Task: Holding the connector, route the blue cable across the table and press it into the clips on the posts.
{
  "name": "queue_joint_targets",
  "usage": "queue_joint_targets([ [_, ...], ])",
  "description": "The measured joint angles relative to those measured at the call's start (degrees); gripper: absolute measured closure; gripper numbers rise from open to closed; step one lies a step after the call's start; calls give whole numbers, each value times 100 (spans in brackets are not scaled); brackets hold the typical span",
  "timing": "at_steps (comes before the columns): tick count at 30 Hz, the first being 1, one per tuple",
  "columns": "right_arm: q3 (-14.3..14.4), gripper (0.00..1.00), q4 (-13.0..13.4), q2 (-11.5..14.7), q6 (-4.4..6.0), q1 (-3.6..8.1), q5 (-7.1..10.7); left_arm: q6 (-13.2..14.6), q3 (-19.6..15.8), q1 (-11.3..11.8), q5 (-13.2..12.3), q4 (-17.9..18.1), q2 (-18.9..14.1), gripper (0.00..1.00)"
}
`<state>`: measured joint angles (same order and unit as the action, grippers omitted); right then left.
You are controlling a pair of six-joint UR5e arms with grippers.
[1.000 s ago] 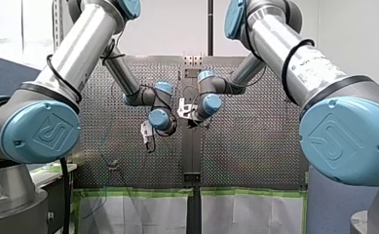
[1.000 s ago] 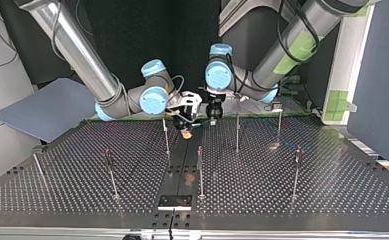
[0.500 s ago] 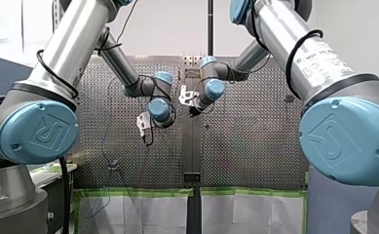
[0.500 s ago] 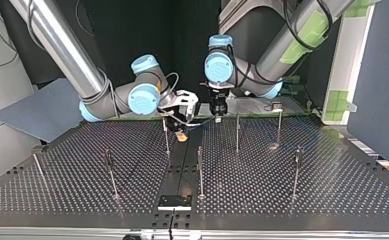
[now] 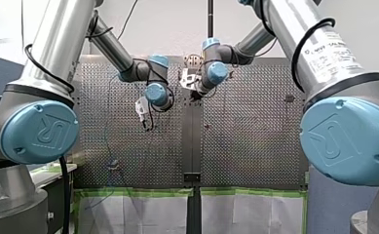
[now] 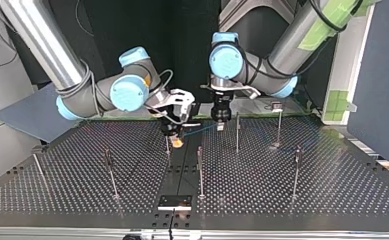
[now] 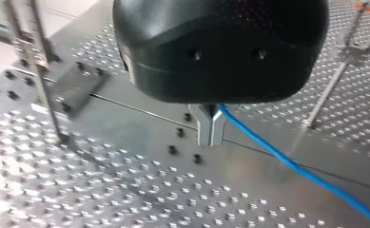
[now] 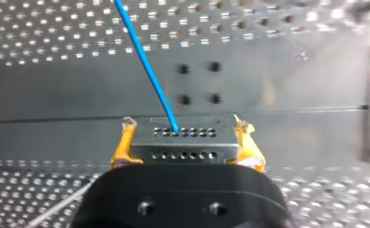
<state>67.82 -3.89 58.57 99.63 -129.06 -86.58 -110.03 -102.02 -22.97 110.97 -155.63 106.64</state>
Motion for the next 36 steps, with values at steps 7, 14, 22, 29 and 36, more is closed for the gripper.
queue_joint_targets([
  [7, 14, 100, -96, 387, -18, 12, 0, -7, 0, 21, -39, -111, -351, 100],
  [14, 48, 100, -111, 749, -16, 6, 0, -6, 55, 42, -239, -126, -705, 100],
  [22, 132, 100, -102, 1162, -8, 1, 11, -4, 216, 128, -302, -192, -1119, 100],
  [29, 165, 100, -87, 1201, 4, 26, 58, -11, 252, 234, -508, -146, -1191, 100],
  [36, 167, 100, -84, 1012, 4, 63, 88, -49, 254, 334, -749, -6, -1079, 100],
])
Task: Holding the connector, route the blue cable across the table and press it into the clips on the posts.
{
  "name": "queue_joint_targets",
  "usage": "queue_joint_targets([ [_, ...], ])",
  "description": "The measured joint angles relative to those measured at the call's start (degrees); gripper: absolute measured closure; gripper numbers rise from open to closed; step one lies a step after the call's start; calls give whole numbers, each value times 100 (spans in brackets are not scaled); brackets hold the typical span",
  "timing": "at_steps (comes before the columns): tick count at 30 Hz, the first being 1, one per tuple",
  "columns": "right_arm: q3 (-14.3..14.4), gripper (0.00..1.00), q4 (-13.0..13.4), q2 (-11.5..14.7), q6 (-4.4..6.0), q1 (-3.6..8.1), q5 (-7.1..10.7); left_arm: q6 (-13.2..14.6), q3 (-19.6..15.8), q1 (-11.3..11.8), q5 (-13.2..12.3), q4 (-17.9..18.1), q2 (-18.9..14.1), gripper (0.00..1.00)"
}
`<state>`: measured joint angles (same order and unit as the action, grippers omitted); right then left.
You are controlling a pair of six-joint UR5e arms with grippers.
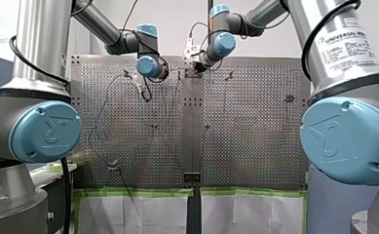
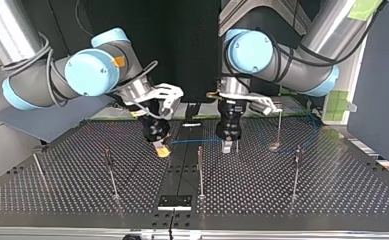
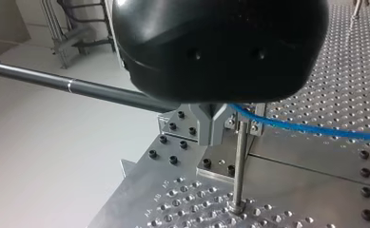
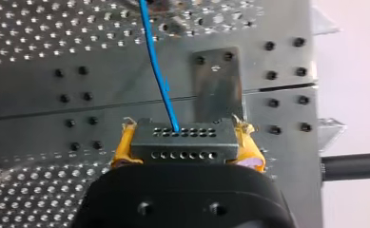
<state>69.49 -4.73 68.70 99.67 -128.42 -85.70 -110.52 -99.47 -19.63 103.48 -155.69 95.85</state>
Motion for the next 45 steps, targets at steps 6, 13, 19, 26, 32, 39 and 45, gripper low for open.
queue_joint_targets([
  [6, 0, 100, 26, -56, 20, 23, 74, -40, 13, 117, -240, 115, 12, 100],
  [13, -1, 100, 85, -114, 70, 83, 194, -68, 151, 177, -570, 129, 265, 100],
  [19, -3, 100, 166, -157, 123, 171, 294, -123, 250, 245, -732, 223, 414, 100],
  [26, -11, 100, 258, -218, 174, 276, 460, -167, 323, 423, -883, 241, 466, 100],
  [32, -75, 100, 263, -315, 180, 336, 535, -163, 478, 583, -1083, 220, 707, 100],
  [39, -238, 100, 263, -374, 197, 450, 574, -179, 660, 627, -1209, 309, 1000, 100],
  [45, -388, 100, 263, -401, 211, 561, 613, -184, 830, 674, -1234, 260, 1033, 100],
])
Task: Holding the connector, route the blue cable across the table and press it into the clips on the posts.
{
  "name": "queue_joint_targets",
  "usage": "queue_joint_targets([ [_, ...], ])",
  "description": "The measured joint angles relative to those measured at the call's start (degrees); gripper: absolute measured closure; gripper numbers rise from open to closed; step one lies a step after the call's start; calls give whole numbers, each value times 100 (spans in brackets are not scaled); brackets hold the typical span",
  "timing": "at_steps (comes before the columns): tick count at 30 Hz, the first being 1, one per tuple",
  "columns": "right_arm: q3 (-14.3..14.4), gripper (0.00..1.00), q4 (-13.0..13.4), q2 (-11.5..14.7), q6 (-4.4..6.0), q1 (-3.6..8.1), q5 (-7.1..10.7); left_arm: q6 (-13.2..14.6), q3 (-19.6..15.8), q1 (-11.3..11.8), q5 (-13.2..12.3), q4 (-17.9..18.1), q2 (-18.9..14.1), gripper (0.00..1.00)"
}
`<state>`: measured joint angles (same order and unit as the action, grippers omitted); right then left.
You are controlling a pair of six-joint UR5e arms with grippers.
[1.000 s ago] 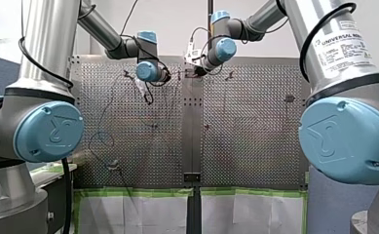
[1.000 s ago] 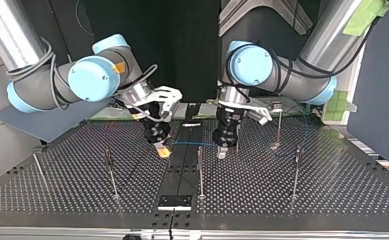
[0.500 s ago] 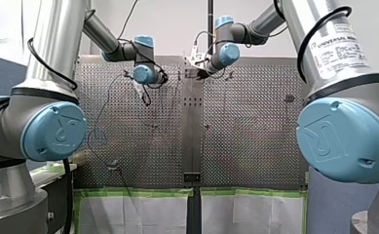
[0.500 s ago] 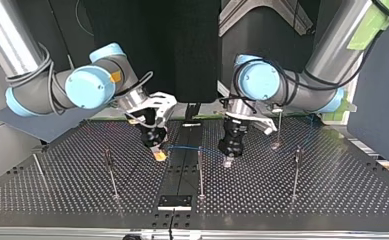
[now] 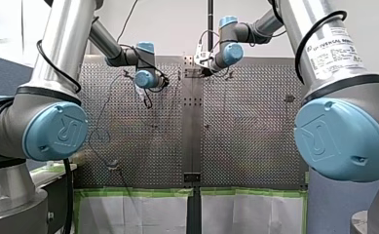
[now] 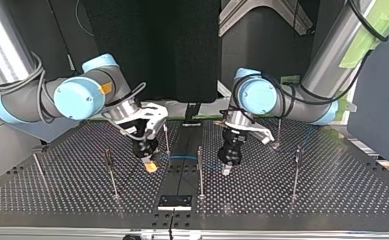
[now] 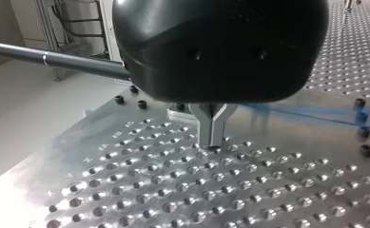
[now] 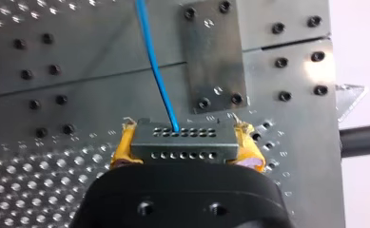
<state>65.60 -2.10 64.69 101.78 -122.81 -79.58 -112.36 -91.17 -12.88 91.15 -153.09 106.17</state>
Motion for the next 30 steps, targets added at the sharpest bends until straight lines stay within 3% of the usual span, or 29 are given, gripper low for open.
queue_joint_targets([
  [12, -33, 100, 0, -46, -5, 162, 63, 19, 113, 77, 16, -196, 3, 100],
  [13, -33, 100, -1, -46, -9, 166, 66, 31, 114, 72, 27, -220, 2, 94],
  [14, -33, 100, -1, -46, -13, 168, 68, 51, 114, 65, 45, -248, 0, 80],
  [15, -33, 100, -3, -47, -18, 172, 70, 86, 116, 54, 79, -293, -2, 80],
  [17, -33, 100, -5, -47, -27, 178, 70, 150, 116, 34, 141, -365, -3, 53],
  [18, -33, 100, -7, -47, -32, 182, 69, 196, 116, 21, 187, -412, -8, 53],
  [19, -33, 100, -9, -47, -36, 185, 67, 232, 116, 12, 223, -449, -13, 42],
  [20, -33, 100, -11, -47, -40, 187, 65, 270, 115, 2, 261, -490, -19, 22],
  [21, -33, 100, -15, -47, -44, 188, 57, 322, 114, -8, 312, -542, -34, 22],
  [22, -33, 100, -18, -47, -48, 189, 46, 361, 113, -14, 352, -581, -50, 15],
  [23, -33, 100, -22, -47, -53, 189, 28, 401, 113, -21, 392, -620, -67, 0],
  [30, -33, 100, -67, -43, -103, 192, -148, 698, -14, -129, 762, -1007, -388, 0],
])
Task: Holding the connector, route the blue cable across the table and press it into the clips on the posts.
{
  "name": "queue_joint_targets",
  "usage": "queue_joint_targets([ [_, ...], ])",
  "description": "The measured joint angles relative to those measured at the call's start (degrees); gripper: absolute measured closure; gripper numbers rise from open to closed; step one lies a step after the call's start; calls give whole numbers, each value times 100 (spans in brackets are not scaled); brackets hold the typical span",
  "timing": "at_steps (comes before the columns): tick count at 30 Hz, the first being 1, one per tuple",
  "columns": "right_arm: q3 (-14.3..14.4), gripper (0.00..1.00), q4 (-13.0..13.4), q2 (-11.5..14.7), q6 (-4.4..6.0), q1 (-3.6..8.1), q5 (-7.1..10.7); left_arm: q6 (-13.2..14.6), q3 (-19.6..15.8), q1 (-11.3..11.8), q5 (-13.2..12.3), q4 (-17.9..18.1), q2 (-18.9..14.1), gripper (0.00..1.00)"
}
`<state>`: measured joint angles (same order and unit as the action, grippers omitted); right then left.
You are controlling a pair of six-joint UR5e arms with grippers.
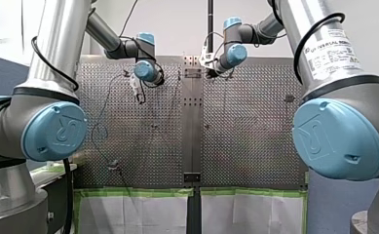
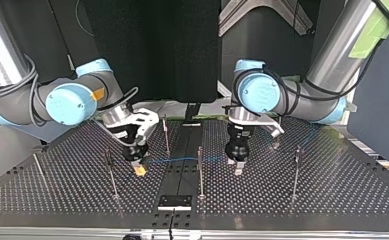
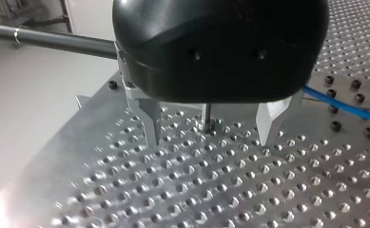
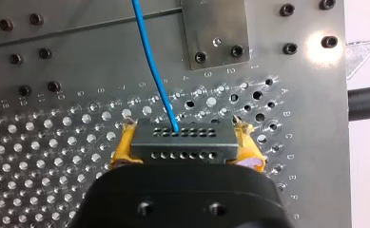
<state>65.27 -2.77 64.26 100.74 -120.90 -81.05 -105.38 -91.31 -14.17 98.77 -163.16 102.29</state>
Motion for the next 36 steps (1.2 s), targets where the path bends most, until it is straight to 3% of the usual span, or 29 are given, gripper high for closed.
queue_joint_targets([
  [5, 1, 100, -51, 3, -58, 0, -30, 26, -198, -100, -12, -271, -265, 0],
  [15, 0, 100, -64, 12, -79, 28, -39, -46, -692, -207, -481, -475, -778, 0],
  [21, 0, 100, -72, 22, -79, 61, -35, 88, -784, -421, -558, -669, -944, 0],
  [29, 0, 100, -66, 33, -79, 92, -42, 101, -724, -808, -285, -472, -970, 0],
  [36, 0, 100, -65, 38, -79, 124, -43, 97, -389, -1205, 107, -390, -860, 0],
])
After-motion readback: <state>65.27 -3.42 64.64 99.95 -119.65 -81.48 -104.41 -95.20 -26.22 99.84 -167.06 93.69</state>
